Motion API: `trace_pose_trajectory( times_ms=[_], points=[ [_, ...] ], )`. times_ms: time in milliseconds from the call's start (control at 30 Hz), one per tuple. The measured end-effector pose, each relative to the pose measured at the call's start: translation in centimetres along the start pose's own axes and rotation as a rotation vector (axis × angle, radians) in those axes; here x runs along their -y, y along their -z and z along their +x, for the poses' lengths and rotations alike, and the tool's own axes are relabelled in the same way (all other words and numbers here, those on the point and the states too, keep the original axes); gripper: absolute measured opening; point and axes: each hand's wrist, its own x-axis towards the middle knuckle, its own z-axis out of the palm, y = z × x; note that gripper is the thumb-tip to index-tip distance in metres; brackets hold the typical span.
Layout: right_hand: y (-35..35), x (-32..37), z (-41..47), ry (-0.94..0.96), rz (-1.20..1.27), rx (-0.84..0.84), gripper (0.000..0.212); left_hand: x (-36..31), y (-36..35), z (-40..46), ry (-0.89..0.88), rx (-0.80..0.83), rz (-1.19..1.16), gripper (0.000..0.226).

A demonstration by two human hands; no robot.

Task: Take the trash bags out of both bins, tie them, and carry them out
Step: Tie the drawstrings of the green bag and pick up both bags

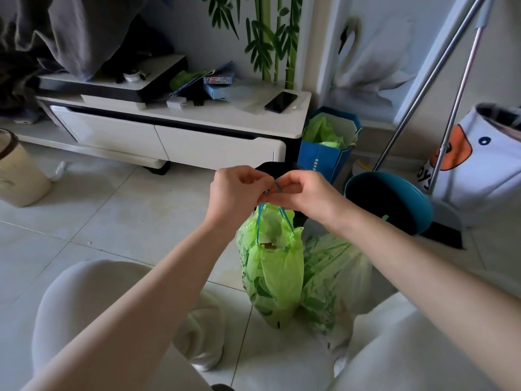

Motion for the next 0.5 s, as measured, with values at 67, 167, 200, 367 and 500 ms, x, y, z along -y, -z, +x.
trace_pose_trajectory(
  times_ms=[67,167,200,367,500],
  points=[
    [-0.4,-0.6,-0.1,-0.008,0.029,0.030,0.024,0.2,-0.4,0.0,0.011,0.011,-0.001,0.014],
    [-1.2,-1.5,0.0,0.015,-0.018,0.032,0.027,0.3,-0.9,-0.1,0.012,0.008,0.012,0.010],
    [-1.3,-1.7,0.1,0.030,-0.047,0.009,0.026,0.4,-1.0,0.0,0.010,-0.003,0.024,0.011],
    [-1.3,-2.4,0.6,0.052,-0.080,-0.046,0.020,0.8,-1.1,0.3,-0.047,-0.013,0.114,0.013],
    [-1.4,-2.7,0.6,0.024,-0.035,-0.022,0.023,1.0,-1.4,0.4,-0.057,0.000,0.133,0.009]
  ],
)
